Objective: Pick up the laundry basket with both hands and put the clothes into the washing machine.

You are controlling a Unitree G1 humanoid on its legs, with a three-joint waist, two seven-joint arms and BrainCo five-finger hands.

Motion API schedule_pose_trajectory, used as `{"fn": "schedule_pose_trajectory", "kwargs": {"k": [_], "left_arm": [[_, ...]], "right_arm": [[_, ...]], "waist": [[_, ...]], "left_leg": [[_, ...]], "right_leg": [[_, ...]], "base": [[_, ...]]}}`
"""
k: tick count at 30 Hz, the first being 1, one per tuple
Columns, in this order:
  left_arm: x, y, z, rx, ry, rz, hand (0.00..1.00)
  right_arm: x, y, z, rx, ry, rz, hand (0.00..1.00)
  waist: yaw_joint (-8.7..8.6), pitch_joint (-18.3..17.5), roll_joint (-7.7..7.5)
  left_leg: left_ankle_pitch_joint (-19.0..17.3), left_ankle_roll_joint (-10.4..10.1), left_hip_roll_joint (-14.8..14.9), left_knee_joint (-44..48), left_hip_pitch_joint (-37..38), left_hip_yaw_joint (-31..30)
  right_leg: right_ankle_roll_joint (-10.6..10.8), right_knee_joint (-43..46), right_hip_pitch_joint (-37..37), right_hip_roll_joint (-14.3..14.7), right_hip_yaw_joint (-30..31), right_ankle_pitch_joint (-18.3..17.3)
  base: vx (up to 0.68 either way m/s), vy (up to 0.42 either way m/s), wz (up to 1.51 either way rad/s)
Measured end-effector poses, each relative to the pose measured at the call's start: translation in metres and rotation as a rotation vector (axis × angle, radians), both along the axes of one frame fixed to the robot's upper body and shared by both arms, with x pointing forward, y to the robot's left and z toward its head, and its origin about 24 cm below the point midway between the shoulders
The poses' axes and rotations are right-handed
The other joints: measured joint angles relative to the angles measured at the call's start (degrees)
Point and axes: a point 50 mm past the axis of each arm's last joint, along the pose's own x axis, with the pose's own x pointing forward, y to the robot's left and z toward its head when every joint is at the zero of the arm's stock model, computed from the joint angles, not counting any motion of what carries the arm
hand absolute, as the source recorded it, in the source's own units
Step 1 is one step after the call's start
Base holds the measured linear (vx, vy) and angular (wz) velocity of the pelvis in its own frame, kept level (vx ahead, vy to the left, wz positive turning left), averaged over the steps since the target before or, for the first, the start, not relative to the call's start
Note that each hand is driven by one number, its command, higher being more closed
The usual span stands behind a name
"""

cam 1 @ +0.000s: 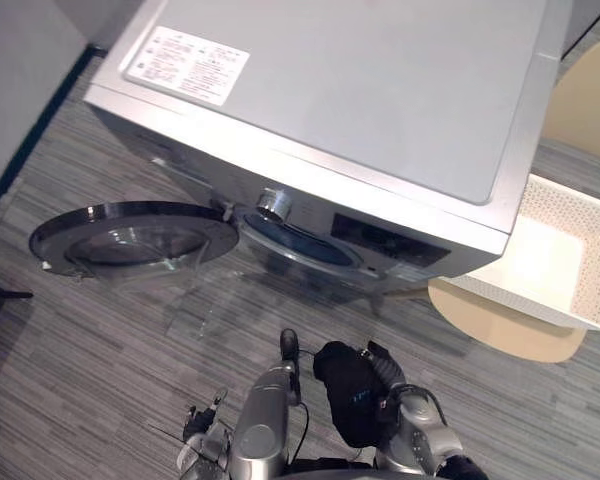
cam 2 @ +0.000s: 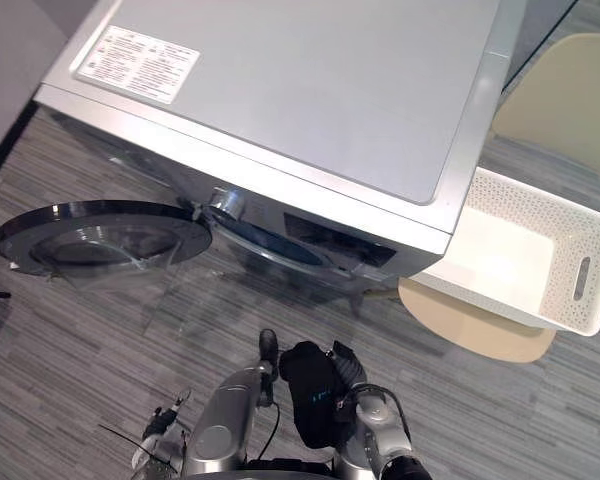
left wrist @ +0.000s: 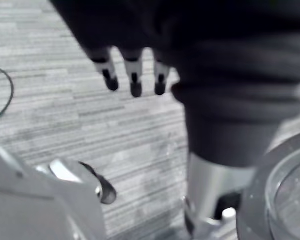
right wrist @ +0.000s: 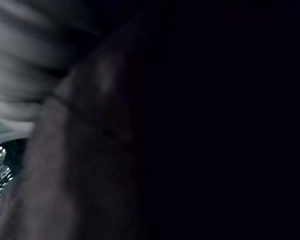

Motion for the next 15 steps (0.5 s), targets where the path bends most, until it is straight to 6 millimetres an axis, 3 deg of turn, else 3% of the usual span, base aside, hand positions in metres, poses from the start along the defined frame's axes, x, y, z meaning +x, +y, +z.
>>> {"fn": "schedule_pose_trajectory", "kwargs": {"k": [5,9,12,15], "left_arm": [[0.011,-0.002,0.005,0.018,-0.034,-0.04,0.0],[0.015,-0.005,0.007,0.015,-0.05,-0.058,0.0],[0.025,-0.011,0.012,0.005,-0.088,-0.064,0.0],[0.034,-0.017,0.016,-0.015,-0.114,-0.065,0.0]], "right_arm": [[0.013,0.017,0.008,0.007,-0.035,0.057,1.0],[0.053,0.054,0.03,0.007,-0.108,0.135,1.0],[0.087,0.076,0.054,0.025,-0.15,0.119,1.0],[0.111,0.083,0.073,0.026,-0.174,0.077,1.0]], "waist": [[0.08,0.0,0.0],[0.58,0.4,0.78],[3.59,1.1,2.22],[6.25,1.9,3.66]], "left_leg": [[-0.8,0.5,-0.2,2.4,-0.3,0.1],[-1.5,0.9,-0.1,3.4,-1.4,-1.3],[-2.0,1.1,-0.4,4.5,-4.6,-3.9],[-2.0,1.0,-1.7,5.3,-7.4,-6.6]], "right_leg": [[-0.2,-0.4,0.8,-0.1,1.2,0.1],[-0.2,-0.4,1.1,0.0,-0.5,0.1],[0.0,0.9,-0.4,-0.6,-2.9,-0.3],[-0.1,3.0,-2.0,-2.2,-5.5,-1.3]], "base": [[0.07,0.001,-0.06],[-0.04,0.023,0.22],[-0.1,0.028,0.39],[-0.12,0.029,0.54]]}}
